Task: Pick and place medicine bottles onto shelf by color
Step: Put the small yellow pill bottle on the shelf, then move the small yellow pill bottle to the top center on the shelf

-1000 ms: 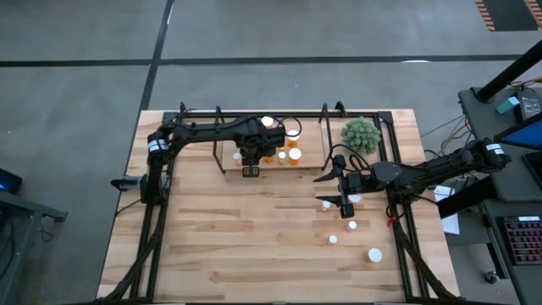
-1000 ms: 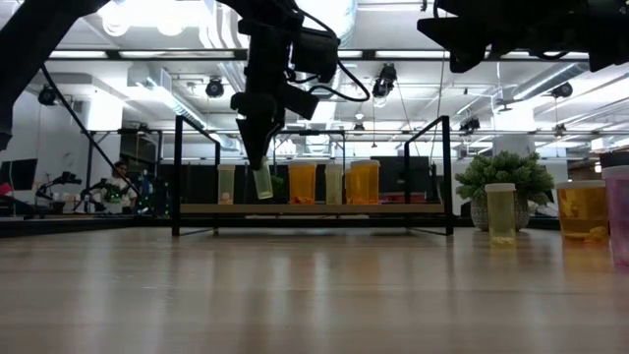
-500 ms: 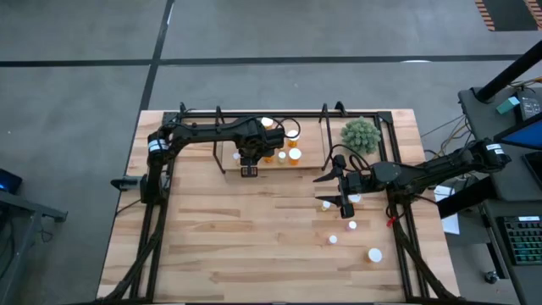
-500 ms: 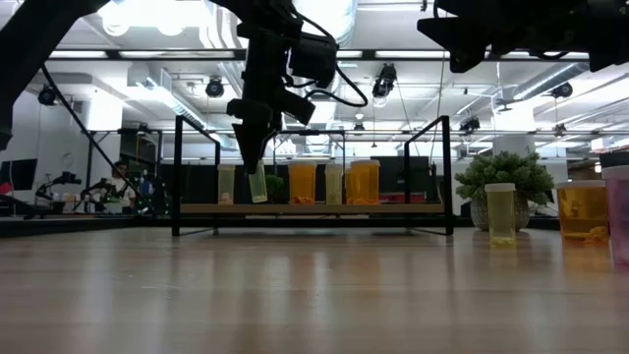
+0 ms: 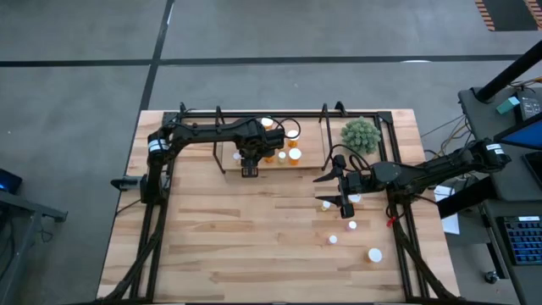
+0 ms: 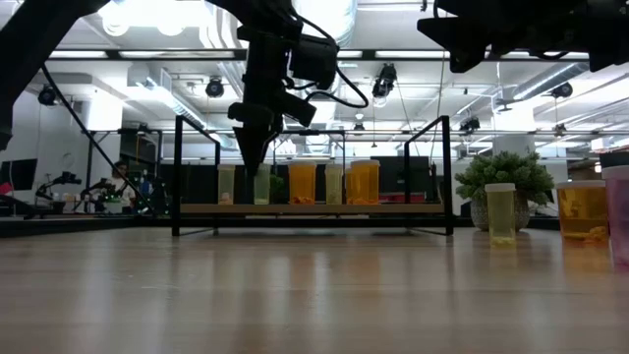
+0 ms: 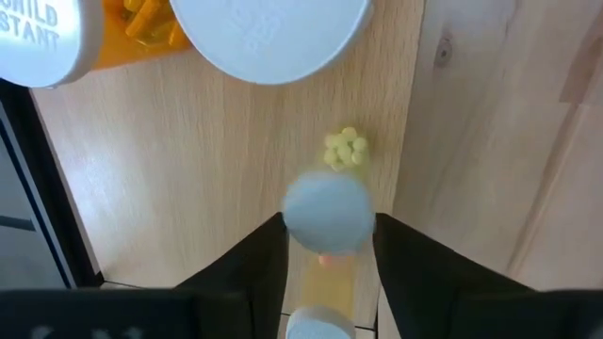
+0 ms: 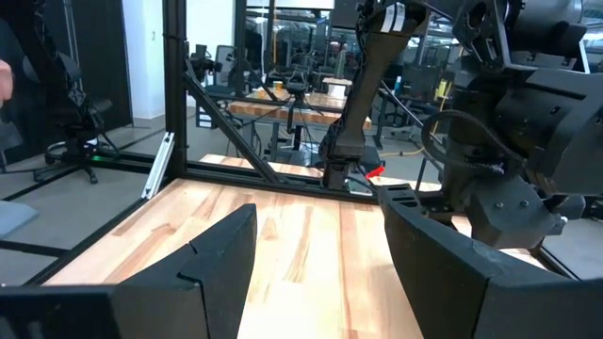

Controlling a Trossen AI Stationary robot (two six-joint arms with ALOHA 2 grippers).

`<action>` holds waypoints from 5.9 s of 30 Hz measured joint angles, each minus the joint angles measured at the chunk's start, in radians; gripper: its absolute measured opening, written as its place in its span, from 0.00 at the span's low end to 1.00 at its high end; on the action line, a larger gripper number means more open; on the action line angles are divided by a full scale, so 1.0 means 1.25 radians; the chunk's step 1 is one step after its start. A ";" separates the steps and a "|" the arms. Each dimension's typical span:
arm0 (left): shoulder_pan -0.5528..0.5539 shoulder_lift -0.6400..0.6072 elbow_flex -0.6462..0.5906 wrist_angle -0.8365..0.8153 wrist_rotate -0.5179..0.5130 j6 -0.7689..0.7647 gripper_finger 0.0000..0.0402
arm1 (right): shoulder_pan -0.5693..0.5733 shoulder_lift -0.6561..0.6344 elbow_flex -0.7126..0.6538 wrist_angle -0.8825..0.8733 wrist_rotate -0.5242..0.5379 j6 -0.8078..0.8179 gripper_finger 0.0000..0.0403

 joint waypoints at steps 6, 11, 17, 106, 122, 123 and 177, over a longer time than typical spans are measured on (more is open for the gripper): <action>0.000 0.000 0.001 0.000 0.000 0.003 0.37 | 0.000 0.000 0.000 0.000 0.000 0.000 0.56; 0.000 -0.017 0.002 -0.002 0.000 0.003 0.37 | 0.000 0.000 0.000 0.000 0.000 0.000 0.56; -0.008 -0.057 0.011 -0.019 0.001 0.000 0.37 | 0.000 0.000 0.000 0.002 0.000 0.002 0.56; -0.053 -0.481 -0.762 0.977 -0.116 0.042 0.00 | -0.114 0.143 0.301 -0.459 0.189 -0.007 0.56; -0.091 -0.653 -0.750 0.991 -0.102 0.057 0.00 | -0.119 0.164 0.340 -0.480 0.190 0.015 0.56; -0.096 -0.673 -0.751 0.997 -0.093 0.062 0.00 | -0.119 0.173 0.351 -0.484 0.190 0.011 0.56; -0.105 -1.195 -1.083 1.318 0.020 0.426 0.00 | -0.235 0.988 1.467 -1.096 0.013 -0.096 0.56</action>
